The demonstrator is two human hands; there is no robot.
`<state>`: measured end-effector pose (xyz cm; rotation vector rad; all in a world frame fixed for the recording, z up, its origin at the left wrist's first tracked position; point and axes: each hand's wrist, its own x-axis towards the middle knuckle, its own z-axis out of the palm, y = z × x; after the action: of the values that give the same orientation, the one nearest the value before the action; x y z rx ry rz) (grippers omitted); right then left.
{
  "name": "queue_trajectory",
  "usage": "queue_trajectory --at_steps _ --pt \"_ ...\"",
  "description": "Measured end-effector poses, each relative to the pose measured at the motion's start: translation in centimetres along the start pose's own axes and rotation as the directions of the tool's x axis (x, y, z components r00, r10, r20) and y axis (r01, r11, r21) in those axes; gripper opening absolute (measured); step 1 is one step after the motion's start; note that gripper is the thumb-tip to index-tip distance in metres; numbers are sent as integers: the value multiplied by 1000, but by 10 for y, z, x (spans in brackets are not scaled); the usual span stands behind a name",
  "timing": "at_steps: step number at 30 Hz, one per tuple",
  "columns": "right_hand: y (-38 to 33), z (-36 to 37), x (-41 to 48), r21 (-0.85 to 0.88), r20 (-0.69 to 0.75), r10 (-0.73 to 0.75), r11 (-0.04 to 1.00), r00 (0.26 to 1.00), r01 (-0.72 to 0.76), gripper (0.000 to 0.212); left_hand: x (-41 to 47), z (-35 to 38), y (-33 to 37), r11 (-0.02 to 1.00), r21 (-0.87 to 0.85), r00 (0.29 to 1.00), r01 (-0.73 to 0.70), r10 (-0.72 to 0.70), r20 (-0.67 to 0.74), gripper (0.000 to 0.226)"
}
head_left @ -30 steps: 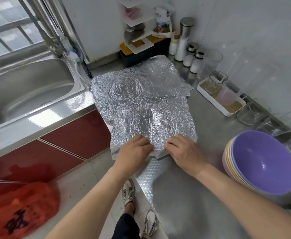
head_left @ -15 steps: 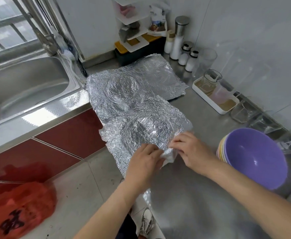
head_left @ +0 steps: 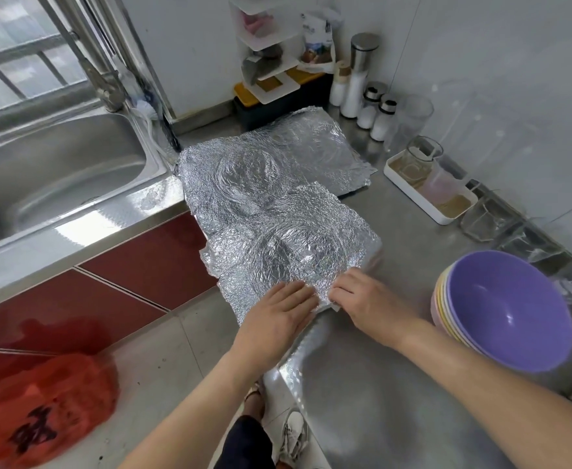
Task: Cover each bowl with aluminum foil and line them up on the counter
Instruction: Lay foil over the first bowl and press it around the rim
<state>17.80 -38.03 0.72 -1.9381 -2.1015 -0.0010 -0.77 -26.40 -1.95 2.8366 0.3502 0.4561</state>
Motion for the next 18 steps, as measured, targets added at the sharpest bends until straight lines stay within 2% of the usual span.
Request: queue_trajectory --at_steps 3,6,8,10,11,12,13,14,15,16,17,18 --pt "5 -1 -2 -54 16 -26 998 1000 26 22 -1 4 5 1000 27 1000 11 -12 6 39" --pt "12 -4 0 -43 13 29 999 1000 -28 19 3 4 16 997 7 997 81 -80 -15 37" --pt "14 -10 5 -22 -9 149 989 989 -149 28 12 0 25 987 -64 987 147 -151 -62 34" --pt "12 -19 9 112 4 403 909 915 -400 32 20 -7 31 975 -114 976 193 -202 -82 30" --pt "11 -21 10 223 42 551 808 834 -545 30 22 -10 31 970 -118 972 210 -221 -83 30" --pt "8 -23 11 354 93 677 663 730 -660 24 24 -12 30 967 -113 968 227 -237 -79 31" --pt "6 -22 11 493 137 768 495 625 -716 14 24 -13 29 964 -102 965 245 -253 -70 31" --pt "0 -21 10 632 178 827 319 533 -706 6 24 -13 28 962 -89 962 260 -265 -61 30" --pt "-7 -20 10 731 229 861 156 453 -664 7 23 -13 26 961 -75 961 265 -269 -59 25" --pt "-14 -17 9 773 284 870 41 403 -633 12 22 -12 25 963 -65 962 263 -267 -60 20" --pt "-21 -14 8 773 325 866 -11 381 -634 16 22 -11 25 965 -59 963 257 -260 -65 17" --pt "-27 -9 7 752 346 858 -13 379 -659 21 22 -10 25 967 -55 965 250 -253 -71 19"
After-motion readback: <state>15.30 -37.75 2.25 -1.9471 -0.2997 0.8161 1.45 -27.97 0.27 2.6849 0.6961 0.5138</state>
